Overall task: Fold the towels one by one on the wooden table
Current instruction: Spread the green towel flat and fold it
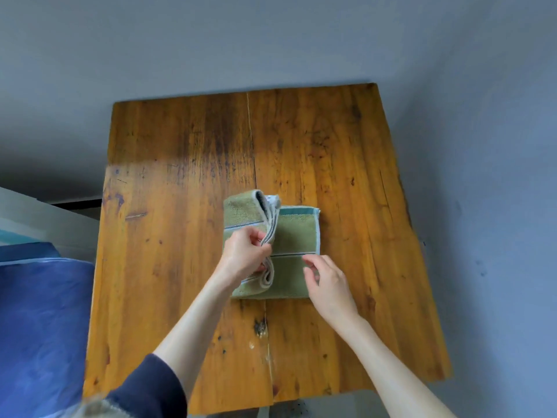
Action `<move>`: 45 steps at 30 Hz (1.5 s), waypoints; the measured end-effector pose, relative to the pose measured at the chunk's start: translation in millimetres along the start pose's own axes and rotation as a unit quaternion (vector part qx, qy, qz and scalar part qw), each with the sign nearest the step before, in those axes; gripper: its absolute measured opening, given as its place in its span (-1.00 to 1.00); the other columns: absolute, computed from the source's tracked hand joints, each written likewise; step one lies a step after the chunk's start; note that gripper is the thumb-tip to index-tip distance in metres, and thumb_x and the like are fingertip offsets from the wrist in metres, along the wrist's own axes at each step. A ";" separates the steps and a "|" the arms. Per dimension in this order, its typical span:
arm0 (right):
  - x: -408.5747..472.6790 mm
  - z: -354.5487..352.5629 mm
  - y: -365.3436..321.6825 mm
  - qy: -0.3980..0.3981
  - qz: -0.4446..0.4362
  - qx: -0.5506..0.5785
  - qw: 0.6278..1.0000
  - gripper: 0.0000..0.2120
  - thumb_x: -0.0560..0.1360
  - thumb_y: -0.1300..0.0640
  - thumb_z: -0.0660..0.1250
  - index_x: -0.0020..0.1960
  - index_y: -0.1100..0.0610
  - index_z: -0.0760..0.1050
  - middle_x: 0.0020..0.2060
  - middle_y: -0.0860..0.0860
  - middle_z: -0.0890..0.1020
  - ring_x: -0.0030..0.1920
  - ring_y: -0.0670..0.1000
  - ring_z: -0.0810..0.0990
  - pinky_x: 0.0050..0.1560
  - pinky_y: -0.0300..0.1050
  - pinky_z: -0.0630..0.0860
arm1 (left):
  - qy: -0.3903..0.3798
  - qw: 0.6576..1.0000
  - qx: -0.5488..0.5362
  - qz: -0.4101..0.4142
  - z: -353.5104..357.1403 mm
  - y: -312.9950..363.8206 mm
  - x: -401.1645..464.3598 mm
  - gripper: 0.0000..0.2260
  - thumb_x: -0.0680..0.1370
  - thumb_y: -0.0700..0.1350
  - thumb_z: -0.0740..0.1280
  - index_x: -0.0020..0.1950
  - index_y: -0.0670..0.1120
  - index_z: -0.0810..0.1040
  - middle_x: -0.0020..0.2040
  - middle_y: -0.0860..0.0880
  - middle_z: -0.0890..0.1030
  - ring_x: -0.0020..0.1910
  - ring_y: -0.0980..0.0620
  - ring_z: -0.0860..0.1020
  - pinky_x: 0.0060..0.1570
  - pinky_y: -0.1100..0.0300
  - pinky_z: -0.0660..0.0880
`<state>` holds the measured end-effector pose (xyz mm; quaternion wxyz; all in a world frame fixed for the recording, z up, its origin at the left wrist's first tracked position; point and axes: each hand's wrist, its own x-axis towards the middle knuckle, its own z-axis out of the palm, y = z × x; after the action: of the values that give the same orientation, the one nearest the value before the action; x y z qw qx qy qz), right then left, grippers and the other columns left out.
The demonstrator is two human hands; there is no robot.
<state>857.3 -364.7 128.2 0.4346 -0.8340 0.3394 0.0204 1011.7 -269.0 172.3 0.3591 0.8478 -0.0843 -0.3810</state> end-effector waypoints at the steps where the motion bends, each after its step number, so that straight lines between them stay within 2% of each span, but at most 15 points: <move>1: 1.3 -2.2 6.0 -0.014 0.007 0.006 1.000 -0.71 0.60 0.15 0.16 0.30 0.07 0.43 0.20 -0.05 0.49 0.17 -0.12 0.47 0.12 -0.38 0.37 | 0.004 1.000 0.009 -0.012 12.5 2.4 2.7 -0.89 0.44 -0.27 0.31 -0.20 -0.07 0.50 -0.24 -0.06 0.58 -0.22 -0.09 0.60 -0.10 -0.02 0.60; 4: 9.4 -3.3 19.5 -0.046 0.034 0.032 0.998 -0.69 0.60 0.18 0.15 0.32 0.10 0.42 0.20 -0.02 0.50 0.15 -0.10 0.48 0.12 -0.37 0.38 | 0.014 0.999 0.037 -0.033 39.5 3.8 10.0 -0.93 0.45 -0.28 0.30 -0.14 -0.13 0.51 -0.15 -0.14 0.62 -0.09 -0.16 0.61 -0.03 -0.09 0.56; 9: 14.1 -2.0 32.8 -0.055 0.080 0.128 0.987 -0.70 0.60 0.16 0.17 0.31 0.05 0.44 0.18 -0.07 0.53 0.09 -0.20 0.46 -0.04 -0.53 0.36 | 0.059 0.996 0.060 0.009 56.8 7.0 7.7 -0.93 0.46 -0.22 0.31 -0.07 -0.12 0.47 -0.20 -0.05 0.56 -0.15 -0.15 0.59 -0.08 -0.11 0.56; 12: 17.1 -4.7 39.2 -0.059 0.095 0.184 0.977 -0.72 0.60 0.14 0.16 0.28 0.05 0.47 0.15 -0.06 0.58 0.10 -0.16 0.53 0.07 -0.36 0.48 | 0.047 0.996 0.059 0.045 74.5 10.7 0.4 -0.92 0.46 -0.21 0.32 -0.08 -0.11 0.45 -0.22 -0.02 0.52 -0.18 -0.10 0.57 -0.11 -0.06 0.56; 14: 19.9 -6.6 42.7 -0.063 0.121 0.228 0.964 -0.71 0.62 0.11 0.12 0.29 0.07 0.46 0.12 -0.02 0.60 0.10 -0.09 0.58 0.12 -0.17 0.55 | 0.029 0.996 0.075 0.048 87.3 8.2 -0.1 -0.91 0.47 -0.22 0.31 -0.07 -0.11 0.44 -0.16 -0.05 0.54 -0.15 -0.06 0.53 -0.11 0.07 0.50; 17: 23.8 -7.4 46.3 -0.058 0.140 0.245 0.958 -0.68 0.63 0.06 0.08 0.29 0.13 0.46 0.05 0.01 0.62 0.04 -0.08 0.60 0.11 -0.08 0.57 | 0.024 0.995 0.083 0.054 95.0 0.4 2.8 -0.89 0.48 -0.22 0.31 -0.04 -0.11 0.42 -0.11 -0.06 0.52 -0.14 0.00 0.48 -0.19 0.26 0.38; 19: 26.4 -6.6 46.0 -0.054 0.140 0.242 0.959 -0.68 0.62 0.05 0.08 0.25 0.13 0.48 0.03 0.01 0.63 0.02 -0.07 0.61 0.08 -0.09 0.58 | 0.014 0.996 0.049 0.067 94.4 -4.7 2.2 -0.90 0.50 -0.20 0.31 -0.02 -0.11 0.43 -0.10 -0.05 0.53 -0.13 -0.02 0.52 -0.13 0.24 0.46; 21: 28.2 -5.5 43.7 -0.044 0.134 0.237 0.961 -0.71 0.62 0.03 0.10 0.16 0.10 0.53 -0.04 -0.02 0.64 -0.02 -0.08 0.62 0.00 -0.15 0.60 | -0.002 0.996 -0.016 0.090 93.4 -7.7 -3.8 -0.91 0.54 -0.20 0.29 0.03 -0.11 0.47 -0.07 -0.03 0.56 -0.07 -0.01 0.57 -0.01 0.07 0.55; 23: 29.9 -4.7 39.1 -0.024 0.122 0.221 0.967 -0.76 0.60 -0.01 0.14 0.04 0.05 0.55 -0.16 -0.06 0.64 -0.13 -0.11 0.61 -0.14 -0.26 0.58 | 0.041 0.988 -0.028 0.149 88.7 -13.1 -9.6 -0.87 0.56 -0.27 0.24 0.07 -0.12 0.51 -0.03 0.00 0.57 -0.02 0.04 0.57 0.04 0.16 0.54; 25: 32.5 -4.2 31.8 -0.007 0.114 0.190 0.975 -0.81 0.56 -0.05 0.21 -0.04 0.03 0.53 -0.22 -0.06 0.63 -0.19 -0.07 0.61 -0.24 -0.24 0.56 | 0.132 0.966 0.032 0.221 78.9 -22.4 -12.0 -0.79 0.52 -0.39 0.22 0.04 -0.17 0.54 -0.03 -0.03 0.56 -0.02 0.02 0.53 0.03 0.33 0.44; 28: 41.9 -3.3 20.3 0.009 0.109 0.115 0.987 -0.82 0.53 -0.09 0.25 -0.06 0.02 0.44 -0.24 -0.05 0.61 -0.20 -0.01 0.61 -0.21 -0.05 0.56 | 0.231 0.921 0.185 0.255 61.6 -42.9 -6.3 -0.75 0.47 -0.39 0.23 0.10 -0.22 0.55 0.06 -0.15 0.56 0.12 -0.12 0.47 0.14 0.14 0.35; 31: 50.7 1.1 14.4 0.002 0.080 -0.010 0.997 -0.84 0.59 -0.04 0.14 -0.02 0.05 0.30 -0.24 -0.05 0.53 -0.31 0.00 0.52 -0.38 -0.12 0.40 | 0.205 0.910 0.272 0.239 54.4 -62.0 0.2 -0.69 0.57 -0.24 0.23 0.31 -0.22 0.44 0.34 -0.24 0.41 0.39 -0.27 0.29 0.34 -0.11 0.26; 34: 48.9 4.7 13.6 0.018 0.042 -0.051 0.998 -0.91 0.61 0.03 0.05 -0.03 0.02 0.17 -0.23 -0.05 0.47 -0.43 -0.02 0.44 -0.50 -0.17 0.17 | 0.151 0.903 0.321 0.242 57.0 -73.5 2.1 -0.58 0.62 -0.02 0.07 0.45 -0.15 0.28 0.48 -0.26 0.17 0.49 -0.26 0.08 0.43 -0.11 0.08; 40: 46.8 1.2 18.0 0.044 0.018 -0.024 0.999 -0.93 0.62 0.04 -0.01 0.02 0.02 0.19 -0.03 0.09 0.58 -0.22 0.24 0.56 -0.31 0.00 0.39 | 0.133 0.870 0.399 0.255 72.6 -79.4 10.0 -0.55 0.61 0.08 -0.02 0.50 0.03 0.16 0.53 -0.16 0.08 0.51 -0.18 0.00 0.44 -0.20 -0.04; 45: 55.2 -1.1 23.8 0.016 0.073 0.003 0.997 -0.92 0.59 0.05 0.10 0.03 0.05 0.30 -0.04 0.02 0.56 -0.10 0.13 0.55 -0.13 0.01 0.45 | 0.129 0.848 0.455 0.240 79.6 -83.6 17.7 -0.51 0.60 0.16 -0.04 0.51 0.06 0.16 0.54 -0.13 0.09 0.52 -0.15 0.01 0.43 -0.24 -0.03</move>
<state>885.5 -405.1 93.8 0.4285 -0.8061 0.4065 0.0375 956.8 -258.9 69.7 0.0208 0.9112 -0.4018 -0.0887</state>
